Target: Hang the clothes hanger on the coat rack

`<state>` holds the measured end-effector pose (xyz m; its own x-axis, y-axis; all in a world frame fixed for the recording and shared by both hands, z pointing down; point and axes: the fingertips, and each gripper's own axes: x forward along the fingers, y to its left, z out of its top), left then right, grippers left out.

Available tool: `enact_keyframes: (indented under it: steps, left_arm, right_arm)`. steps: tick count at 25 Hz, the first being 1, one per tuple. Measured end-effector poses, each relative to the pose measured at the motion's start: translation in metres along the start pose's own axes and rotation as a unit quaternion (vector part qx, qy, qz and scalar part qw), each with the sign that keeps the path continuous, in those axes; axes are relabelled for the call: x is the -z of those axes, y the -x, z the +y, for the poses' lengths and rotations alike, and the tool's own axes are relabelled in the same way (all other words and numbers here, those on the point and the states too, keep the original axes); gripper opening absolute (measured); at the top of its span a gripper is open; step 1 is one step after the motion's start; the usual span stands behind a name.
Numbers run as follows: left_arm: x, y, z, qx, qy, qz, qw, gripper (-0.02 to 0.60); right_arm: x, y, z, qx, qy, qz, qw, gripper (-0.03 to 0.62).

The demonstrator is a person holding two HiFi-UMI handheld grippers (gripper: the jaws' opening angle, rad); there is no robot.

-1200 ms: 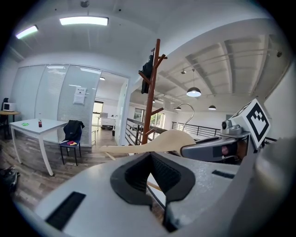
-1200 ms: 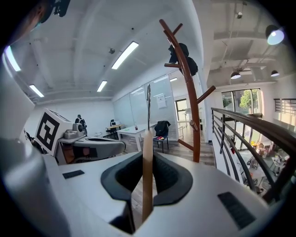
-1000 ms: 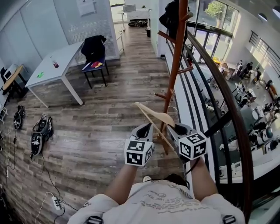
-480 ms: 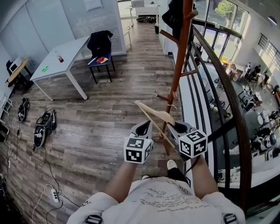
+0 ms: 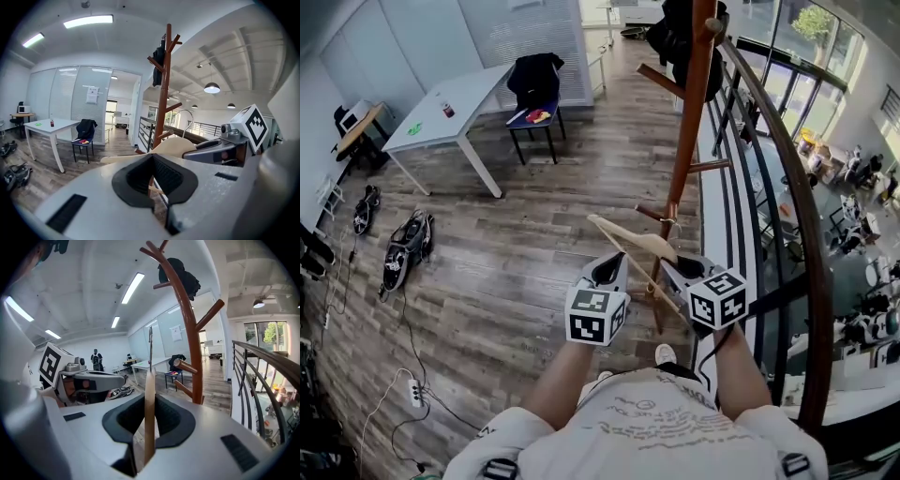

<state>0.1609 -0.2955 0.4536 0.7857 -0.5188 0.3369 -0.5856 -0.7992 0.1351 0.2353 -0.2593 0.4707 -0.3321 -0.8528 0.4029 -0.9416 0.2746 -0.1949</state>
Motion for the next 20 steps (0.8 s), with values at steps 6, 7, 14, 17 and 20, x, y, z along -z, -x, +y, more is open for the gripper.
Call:
enact_keyframes:
  steps: [6,7,14,17,20]
  left_arm:
    - [0.0,-0.007,0.003,-0.038,0.008,0.004,0.9992,0.003]
    - [0.0,-0.009,0.004,-0.046,0.009,0.004,0.9989,0.003]
    - [0.005,-0.014,0.008,-0.083,0.02,0.008,0.9963,0.003]
    - [0.009,-0.017,0.008,-0.097,0.024,0.008,0.995,0.003]
    - [0.01,-0.021,0.009,-0.11,0.029,0.007,0.9935,0.003]
  right_arm:
    - [0.004,-0.011,-0.018,-0.037,0.003,0.015,0.999,0.052]
    - [0.005,-0.013,-0.021,-0.043,0.003,0.018,0.999,0.052]
    - [0.015,-0.025,-0.034,-0.081,0.008,0.038,0.996,0.052]
    - [0.021,-0.03,-0.038,-0.096,0.015,0.046,0.994,0.052]
    - [0.024,-0.032,-0.043,-0.106,0.022,0.052,0.993,0.052]
